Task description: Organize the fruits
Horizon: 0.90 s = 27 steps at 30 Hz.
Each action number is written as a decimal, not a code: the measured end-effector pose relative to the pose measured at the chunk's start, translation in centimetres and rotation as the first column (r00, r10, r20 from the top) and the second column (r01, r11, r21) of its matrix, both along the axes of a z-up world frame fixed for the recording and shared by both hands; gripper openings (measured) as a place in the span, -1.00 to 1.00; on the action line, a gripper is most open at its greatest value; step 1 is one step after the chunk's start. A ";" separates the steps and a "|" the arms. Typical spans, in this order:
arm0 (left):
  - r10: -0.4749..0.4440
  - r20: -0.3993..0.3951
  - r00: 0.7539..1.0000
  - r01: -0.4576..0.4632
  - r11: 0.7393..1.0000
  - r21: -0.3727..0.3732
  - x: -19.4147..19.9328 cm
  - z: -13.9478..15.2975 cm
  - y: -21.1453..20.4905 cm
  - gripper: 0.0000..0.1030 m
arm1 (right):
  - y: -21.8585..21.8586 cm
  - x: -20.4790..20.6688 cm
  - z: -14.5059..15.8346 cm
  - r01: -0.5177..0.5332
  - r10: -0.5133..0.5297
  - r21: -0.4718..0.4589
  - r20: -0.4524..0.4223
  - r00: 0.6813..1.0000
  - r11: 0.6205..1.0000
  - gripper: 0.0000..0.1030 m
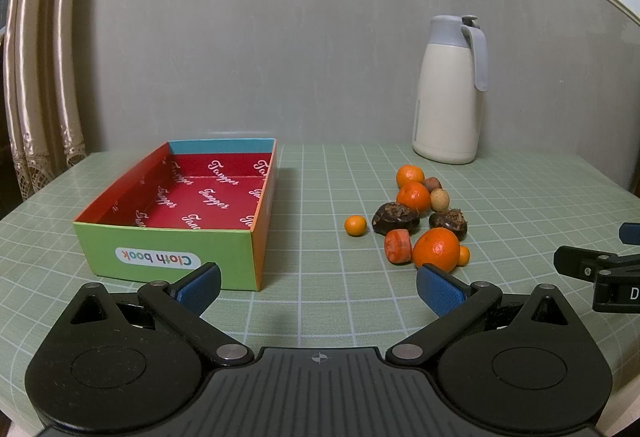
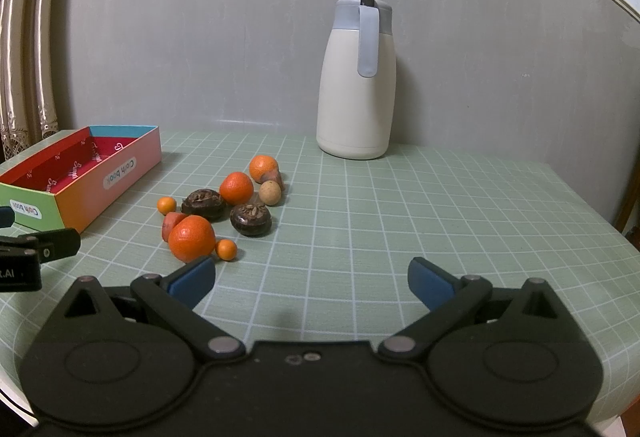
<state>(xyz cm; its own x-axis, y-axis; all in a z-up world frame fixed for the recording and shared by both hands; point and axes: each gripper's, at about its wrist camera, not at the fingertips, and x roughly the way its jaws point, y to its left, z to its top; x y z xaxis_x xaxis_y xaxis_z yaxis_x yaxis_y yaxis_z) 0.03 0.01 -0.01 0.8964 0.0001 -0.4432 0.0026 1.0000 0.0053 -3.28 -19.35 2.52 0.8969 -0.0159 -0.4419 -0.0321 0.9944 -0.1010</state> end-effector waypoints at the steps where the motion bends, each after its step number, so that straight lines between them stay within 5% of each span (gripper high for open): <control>1: 0.001 0.000 1.000 -0.001 1.000 0.001 0.0 0.0 0.0 1.00 | 0.0 0.0 0.0 0.000 0.000 0.000 0.000 1.000 1.000 1.00; 27: 0.001 -0.011 1.000 -0.001 1.000 -0.013 0.0 0.0 -0.1 1.00 | -0.3 0.0 0.1 0.008 -0.009 0.012 0.004 1.000 1.000 1.00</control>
